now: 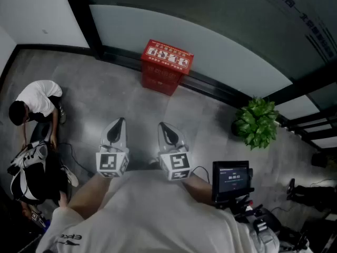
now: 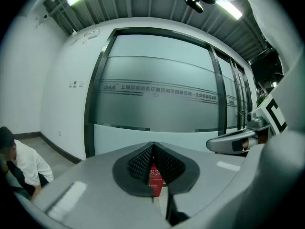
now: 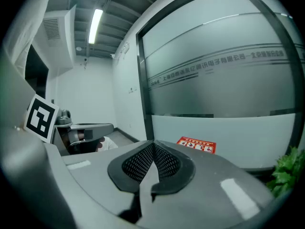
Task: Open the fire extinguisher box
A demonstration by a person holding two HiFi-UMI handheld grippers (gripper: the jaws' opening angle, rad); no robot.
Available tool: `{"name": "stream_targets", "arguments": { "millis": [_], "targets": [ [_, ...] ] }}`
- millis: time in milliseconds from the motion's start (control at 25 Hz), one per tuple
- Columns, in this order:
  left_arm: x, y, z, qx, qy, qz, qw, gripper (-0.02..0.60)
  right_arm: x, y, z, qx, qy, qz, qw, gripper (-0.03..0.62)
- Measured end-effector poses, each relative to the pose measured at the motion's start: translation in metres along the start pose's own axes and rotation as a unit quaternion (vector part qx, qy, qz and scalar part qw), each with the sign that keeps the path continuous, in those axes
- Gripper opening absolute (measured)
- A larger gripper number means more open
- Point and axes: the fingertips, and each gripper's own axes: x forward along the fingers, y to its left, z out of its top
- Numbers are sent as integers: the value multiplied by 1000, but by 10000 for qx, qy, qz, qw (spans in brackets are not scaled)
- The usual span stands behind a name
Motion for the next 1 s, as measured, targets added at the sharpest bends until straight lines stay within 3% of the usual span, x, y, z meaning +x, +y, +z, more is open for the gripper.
{"name": "stream_targets", "arguments": {
  "millis": [280, 680, 880, 1000],
  "targets": [
    [72, 61, 4, 68, 77, -295, 9995, 2, 79, -8, 15, 54, 53, -348, 9994, 14],
    [163, 146, 32, 326, 60, -1268, 9914, 2, 177, 10, 57, 88, -17, -1160, 9932, 14],
    [196, 171, 25, 427, 108, -1513, 9875, 2, 205, 13, 61, 134, -4, -1425, 9897, 14],
    [230, 168, 29, 443, 222, -1567, 9864, 2, 217, -11, 71, 225, 61, -1552, 9876, 14]
  ]
}}
